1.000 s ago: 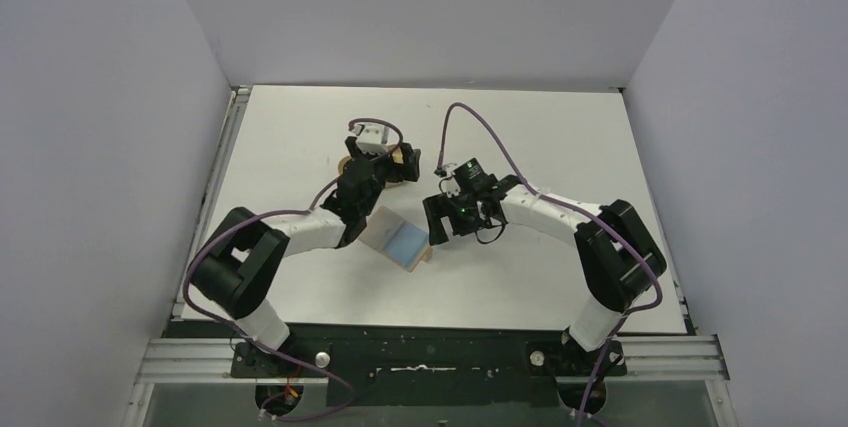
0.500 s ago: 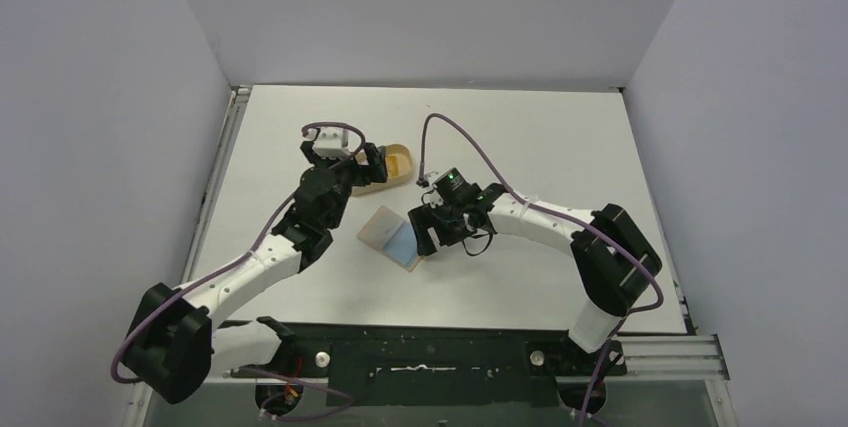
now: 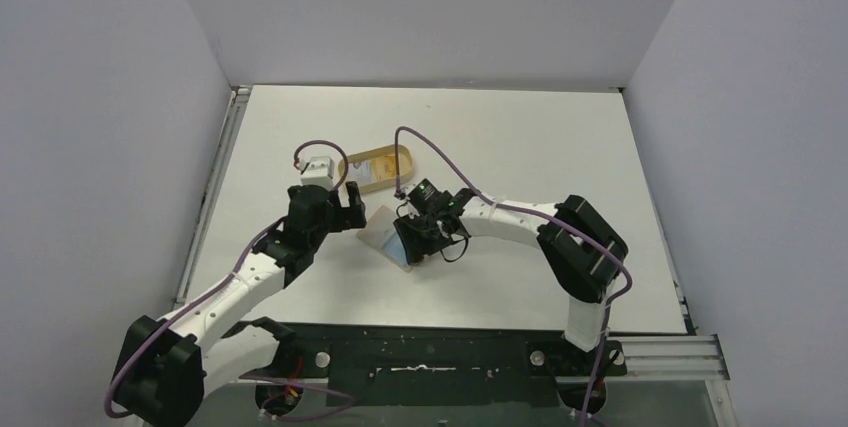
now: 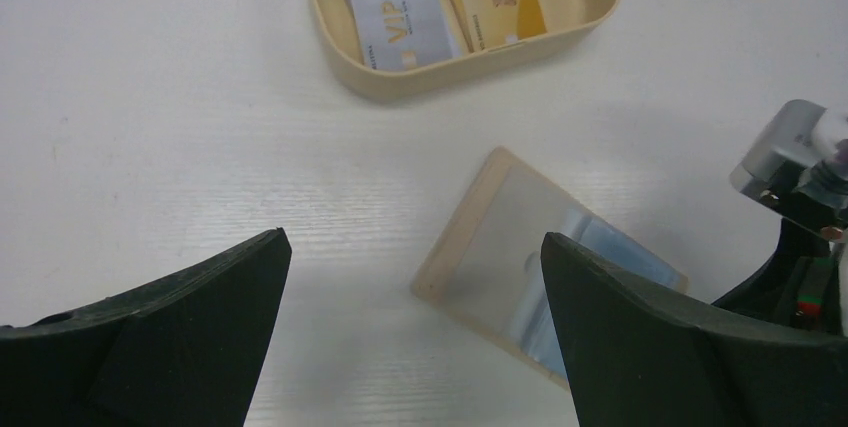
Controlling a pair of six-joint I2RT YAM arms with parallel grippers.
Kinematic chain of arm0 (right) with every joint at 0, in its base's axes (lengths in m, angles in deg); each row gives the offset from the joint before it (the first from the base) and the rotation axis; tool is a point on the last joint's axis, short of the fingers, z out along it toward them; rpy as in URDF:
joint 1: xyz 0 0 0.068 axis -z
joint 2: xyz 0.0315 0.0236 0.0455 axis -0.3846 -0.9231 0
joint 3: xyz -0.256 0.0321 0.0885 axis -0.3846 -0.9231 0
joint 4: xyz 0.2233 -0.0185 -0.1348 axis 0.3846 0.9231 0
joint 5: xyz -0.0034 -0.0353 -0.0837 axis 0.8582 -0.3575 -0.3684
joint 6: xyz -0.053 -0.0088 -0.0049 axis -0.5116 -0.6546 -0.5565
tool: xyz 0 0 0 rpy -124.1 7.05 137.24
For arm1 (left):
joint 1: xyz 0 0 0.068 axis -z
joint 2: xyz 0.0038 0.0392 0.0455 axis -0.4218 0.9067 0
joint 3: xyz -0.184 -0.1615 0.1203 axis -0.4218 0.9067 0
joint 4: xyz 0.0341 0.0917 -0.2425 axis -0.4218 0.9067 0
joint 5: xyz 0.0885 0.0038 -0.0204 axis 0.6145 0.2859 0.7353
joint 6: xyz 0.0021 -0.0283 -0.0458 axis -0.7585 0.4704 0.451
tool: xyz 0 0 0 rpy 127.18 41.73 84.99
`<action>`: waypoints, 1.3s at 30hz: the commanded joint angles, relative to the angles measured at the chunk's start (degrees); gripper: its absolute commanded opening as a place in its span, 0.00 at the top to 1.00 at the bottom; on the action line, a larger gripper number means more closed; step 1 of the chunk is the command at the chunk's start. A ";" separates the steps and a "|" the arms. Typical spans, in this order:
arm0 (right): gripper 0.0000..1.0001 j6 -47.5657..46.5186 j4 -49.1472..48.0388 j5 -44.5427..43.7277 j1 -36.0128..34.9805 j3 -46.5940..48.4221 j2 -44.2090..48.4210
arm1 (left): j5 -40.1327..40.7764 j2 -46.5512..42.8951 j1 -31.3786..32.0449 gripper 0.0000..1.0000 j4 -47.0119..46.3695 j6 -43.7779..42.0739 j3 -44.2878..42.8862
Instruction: Take the credit cards out of the card holder
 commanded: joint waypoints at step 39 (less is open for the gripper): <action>1.00 -18.35 6.94 18.18 8.41 4.08 -3.94 | -44.54 31.69 -8.73 0.11 -24.88 21.23 3.13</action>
